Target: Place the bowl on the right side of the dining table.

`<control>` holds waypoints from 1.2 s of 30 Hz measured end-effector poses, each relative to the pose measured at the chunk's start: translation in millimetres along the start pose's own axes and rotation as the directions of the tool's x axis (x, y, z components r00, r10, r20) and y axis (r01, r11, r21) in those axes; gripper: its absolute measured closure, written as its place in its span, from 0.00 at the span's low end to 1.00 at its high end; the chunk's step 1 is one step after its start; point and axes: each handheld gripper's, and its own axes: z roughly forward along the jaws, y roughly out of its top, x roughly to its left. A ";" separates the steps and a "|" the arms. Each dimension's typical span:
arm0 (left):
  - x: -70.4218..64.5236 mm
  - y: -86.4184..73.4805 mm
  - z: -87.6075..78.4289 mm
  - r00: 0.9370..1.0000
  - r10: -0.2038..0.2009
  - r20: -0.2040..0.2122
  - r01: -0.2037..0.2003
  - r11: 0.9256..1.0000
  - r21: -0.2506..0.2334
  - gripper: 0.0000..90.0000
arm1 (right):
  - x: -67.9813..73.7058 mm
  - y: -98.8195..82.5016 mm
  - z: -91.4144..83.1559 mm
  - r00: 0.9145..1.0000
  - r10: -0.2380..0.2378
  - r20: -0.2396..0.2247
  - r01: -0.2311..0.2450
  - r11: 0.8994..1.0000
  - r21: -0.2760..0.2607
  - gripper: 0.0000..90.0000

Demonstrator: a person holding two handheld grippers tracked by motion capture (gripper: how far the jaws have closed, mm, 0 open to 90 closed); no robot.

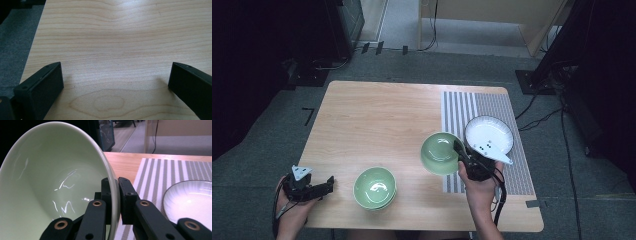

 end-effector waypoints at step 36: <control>-1.4 1.2 1.1 1.000 -0.003 -0.003 0.003 1.000 0.001 0.00 | -83.3 -3.1 6.2 0.975 0.108 0.195 -0.110 0.994 0.000 0.94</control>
